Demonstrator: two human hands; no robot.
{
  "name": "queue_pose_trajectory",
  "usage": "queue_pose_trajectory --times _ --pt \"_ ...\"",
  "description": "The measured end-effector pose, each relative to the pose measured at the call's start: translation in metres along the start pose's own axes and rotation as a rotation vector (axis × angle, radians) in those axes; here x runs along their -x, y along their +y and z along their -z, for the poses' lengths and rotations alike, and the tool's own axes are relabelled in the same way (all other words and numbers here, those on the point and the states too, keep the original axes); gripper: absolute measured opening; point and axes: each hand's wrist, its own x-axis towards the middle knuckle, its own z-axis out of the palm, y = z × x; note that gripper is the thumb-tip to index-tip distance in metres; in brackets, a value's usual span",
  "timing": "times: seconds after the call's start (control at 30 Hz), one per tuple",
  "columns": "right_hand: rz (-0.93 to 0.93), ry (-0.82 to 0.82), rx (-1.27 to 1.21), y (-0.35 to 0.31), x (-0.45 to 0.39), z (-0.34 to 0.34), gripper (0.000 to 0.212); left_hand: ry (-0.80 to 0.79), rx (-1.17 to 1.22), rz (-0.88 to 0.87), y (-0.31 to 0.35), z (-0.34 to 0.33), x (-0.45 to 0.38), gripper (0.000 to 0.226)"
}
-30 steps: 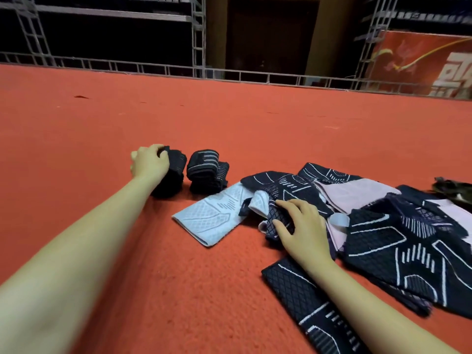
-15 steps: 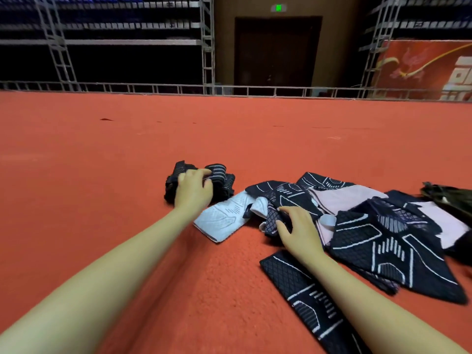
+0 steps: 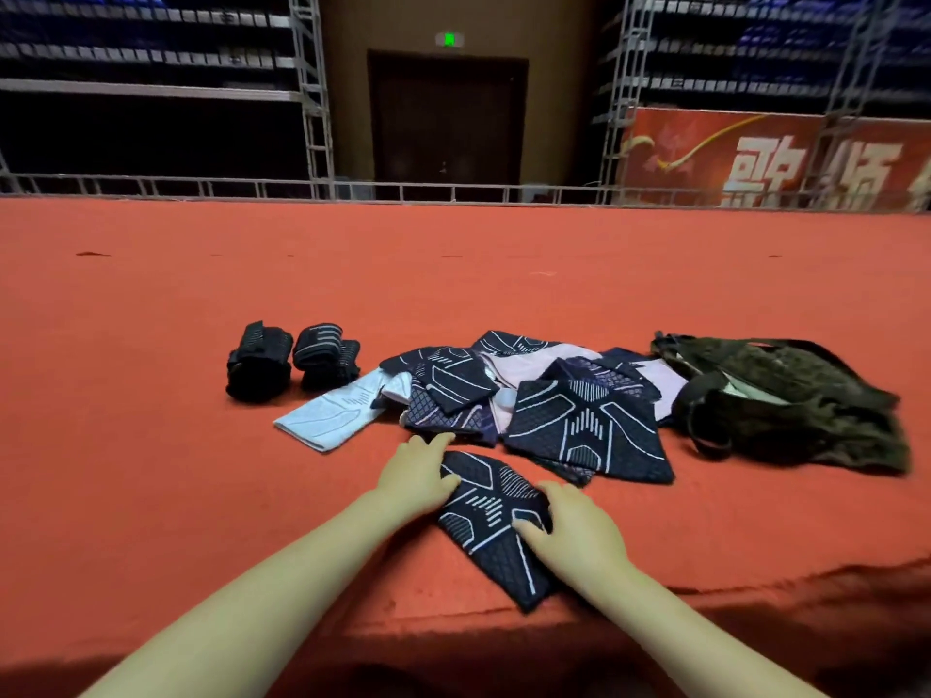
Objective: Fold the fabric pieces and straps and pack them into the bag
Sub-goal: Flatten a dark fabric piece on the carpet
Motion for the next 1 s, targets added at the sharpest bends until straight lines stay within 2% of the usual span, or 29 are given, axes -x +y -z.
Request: queue_pose_trajectory --times 0.17,0.33,0.43,0.63,0.73,0.87,0.93,1.0 --pt "-0.031 0.005 -0.222 0.017 -0.007 0.013 0.034 -0.048 0.152 -0.021 0.007 0.012 0.006 0.054" --pt "-0.017 0.150 -0.318 0.023 -0.040 0.025 0.019 0.083 0.331 -0.014 0.005 0.018 0.024 0.023" --pt "-0.026 0.148 -0.360 0.026 -0.056 0.020 0.013 0.166 0.445 -0.034 0.000 0.016 0.033 0.019" --pt "0.029 0.142 -0.342 0.036 -0.059 -0.001 0.014 0.117 0.817 0.071 0.006 0.009 0.028 0.012" --pt "0.031 0.145 -0.415 0.038 -0.059 -0.001 0.015 0.123 0.917 0.082 0.003 0.007 0.019 0.028" --pt "0.006 0.236 -0.513 0.042 -0.059 -0.002 0.024 0.314 0.952 0.090 -0.001 -0.004 0.015 0.036" --pt "-0.075 0.275 -0.677 0.042 -0.059 0.001 0.032 0.421 0.993 0.105 -0.003 -0.007 0.015 0.039" --pt "-0.145 0.239 -0.824 0.040 -0.057 0.002 0.042 0.503 1.100 0.171 -0.007 -0.006 0.014 0.042"
